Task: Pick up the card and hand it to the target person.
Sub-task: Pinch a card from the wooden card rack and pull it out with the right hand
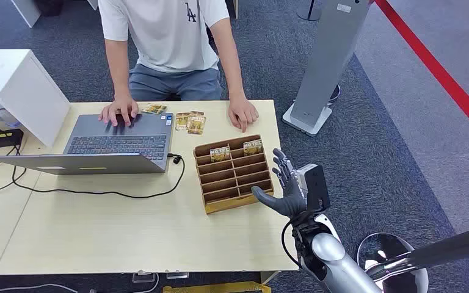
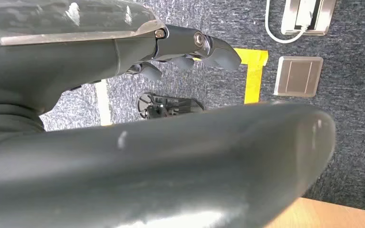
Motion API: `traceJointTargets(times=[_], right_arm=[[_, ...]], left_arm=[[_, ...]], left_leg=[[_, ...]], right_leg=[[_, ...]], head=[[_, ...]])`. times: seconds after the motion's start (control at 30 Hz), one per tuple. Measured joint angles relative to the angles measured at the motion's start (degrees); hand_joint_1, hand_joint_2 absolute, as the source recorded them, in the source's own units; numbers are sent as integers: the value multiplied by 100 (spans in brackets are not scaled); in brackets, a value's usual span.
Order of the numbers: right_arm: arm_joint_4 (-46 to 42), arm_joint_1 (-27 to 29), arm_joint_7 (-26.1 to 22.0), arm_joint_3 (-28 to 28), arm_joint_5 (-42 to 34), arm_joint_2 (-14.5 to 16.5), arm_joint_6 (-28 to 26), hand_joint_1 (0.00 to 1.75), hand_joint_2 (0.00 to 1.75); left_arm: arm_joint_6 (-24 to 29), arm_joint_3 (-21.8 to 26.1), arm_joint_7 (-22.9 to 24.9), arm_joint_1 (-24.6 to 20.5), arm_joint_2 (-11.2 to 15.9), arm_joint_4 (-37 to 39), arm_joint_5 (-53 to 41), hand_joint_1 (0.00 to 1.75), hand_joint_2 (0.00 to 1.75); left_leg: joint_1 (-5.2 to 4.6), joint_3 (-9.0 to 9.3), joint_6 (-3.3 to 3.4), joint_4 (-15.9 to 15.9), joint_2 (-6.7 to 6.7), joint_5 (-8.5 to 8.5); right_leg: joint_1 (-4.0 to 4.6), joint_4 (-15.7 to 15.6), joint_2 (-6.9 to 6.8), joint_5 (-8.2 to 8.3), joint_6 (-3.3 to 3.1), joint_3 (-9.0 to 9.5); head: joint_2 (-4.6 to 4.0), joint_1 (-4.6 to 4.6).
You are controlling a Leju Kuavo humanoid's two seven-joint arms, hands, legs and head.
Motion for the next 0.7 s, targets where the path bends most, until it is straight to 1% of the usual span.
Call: traceJointTargets(times=[0.57,0.63,0.7], right_arm=[[0,0,12,8,47,0,32,0,175],[0,0,43,8,136,0,-8,0,175],[0,-6,181,8,469,0,-191,1,175]], left_arm=[[-14,0,-1,0,0,0,8,0,0],[-18,0,-1,0,0,0,8,0,0],[-19,0,-3,0,0,0,8,0,0]], left_leg=[[0,0,0,0,0,0],[0,0,0,0,0,0],[0,0,0,0,0,0]], right_leg=[[0,0,0,0,0,0],[0,0,0,0,0,0],[0,0,0,0,0,0]], head=[[0,0],[0,0],[0,0]])
